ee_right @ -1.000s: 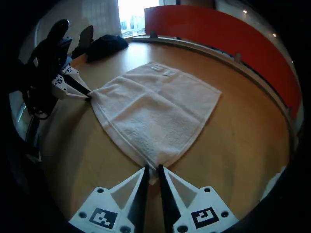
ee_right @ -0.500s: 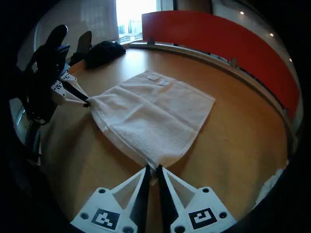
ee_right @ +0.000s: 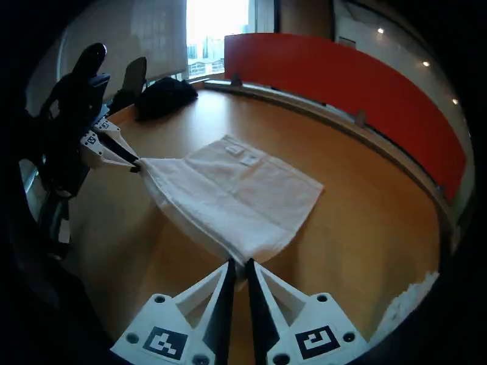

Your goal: Fold towel

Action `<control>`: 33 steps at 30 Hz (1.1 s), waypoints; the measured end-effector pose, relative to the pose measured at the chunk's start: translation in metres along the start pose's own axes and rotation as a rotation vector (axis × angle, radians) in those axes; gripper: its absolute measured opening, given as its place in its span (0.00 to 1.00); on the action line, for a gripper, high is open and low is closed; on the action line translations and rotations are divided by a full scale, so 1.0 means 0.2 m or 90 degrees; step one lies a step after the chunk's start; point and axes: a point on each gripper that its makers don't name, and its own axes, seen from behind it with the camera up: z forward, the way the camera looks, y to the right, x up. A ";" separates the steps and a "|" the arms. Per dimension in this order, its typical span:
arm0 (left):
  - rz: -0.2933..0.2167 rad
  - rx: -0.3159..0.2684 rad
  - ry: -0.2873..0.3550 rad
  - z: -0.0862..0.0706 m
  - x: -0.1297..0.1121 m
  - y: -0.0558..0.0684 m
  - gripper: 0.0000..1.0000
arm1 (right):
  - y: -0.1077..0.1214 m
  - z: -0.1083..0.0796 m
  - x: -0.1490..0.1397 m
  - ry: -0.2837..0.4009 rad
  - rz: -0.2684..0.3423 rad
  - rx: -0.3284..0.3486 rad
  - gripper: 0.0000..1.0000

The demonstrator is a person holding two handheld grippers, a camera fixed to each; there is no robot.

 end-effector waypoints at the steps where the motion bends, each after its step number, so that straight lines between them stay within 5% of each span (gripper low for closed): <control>1: -0.001 0.000 0.001 -0.01 0.01 0.00 0.16 | 0.00 -0.01 0.01 0.001 -0.002 -0.001 0.14; 33: -0.038 0.000 0.016 -0.27 0.13 0.07 0.16 | -0.05 -0.24 0.18 0.024 -0.016 0.004 0.14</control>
